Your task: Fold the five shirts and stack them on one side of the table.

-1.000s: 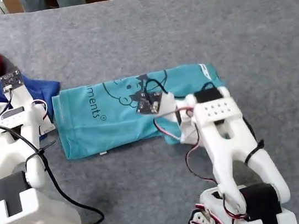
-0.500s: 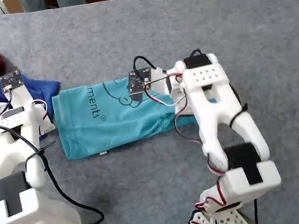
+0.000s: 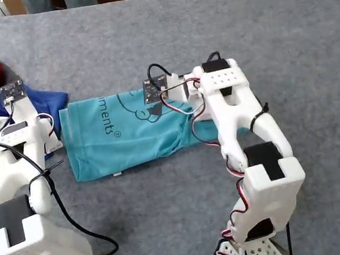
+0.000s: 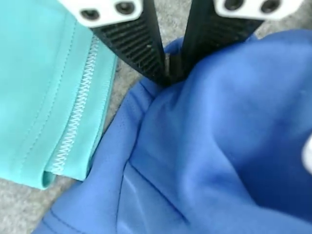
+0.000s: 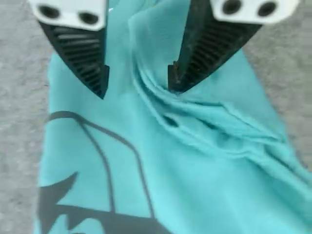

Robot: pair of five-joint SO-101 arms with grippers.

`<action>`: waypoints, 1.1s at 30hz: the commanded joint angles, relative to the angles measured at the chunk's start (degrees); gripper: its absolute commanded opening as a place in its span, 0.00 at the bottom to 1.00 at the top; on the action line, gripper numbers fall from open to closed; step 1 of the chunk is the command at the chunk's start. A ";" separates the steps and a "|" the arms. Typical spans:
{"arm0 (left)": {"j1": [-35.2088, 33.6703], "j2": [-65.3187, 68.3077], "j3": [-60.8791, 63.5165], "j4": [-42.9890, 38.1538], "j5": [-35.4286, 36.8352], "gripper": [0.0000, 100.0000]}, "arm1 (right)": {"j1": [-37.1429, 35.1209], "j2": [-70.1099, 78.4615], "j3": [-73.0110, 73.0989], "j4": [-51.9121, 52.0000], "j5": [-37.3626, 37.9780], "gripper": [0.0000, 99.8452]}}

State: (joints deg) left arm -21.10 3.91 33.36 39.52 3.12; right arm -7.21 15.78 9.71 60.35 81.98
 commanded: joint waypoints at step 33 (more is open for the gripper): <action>0.31 -0.35 -1.80 0.26 0.18 0.03 | 8.18 -11.30 14.37 -15.47 -19.34 0.01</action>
State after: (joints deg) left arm -21.10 3.91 33.36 39.52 3.12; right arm -0.18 0.75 24.13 52.97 63.43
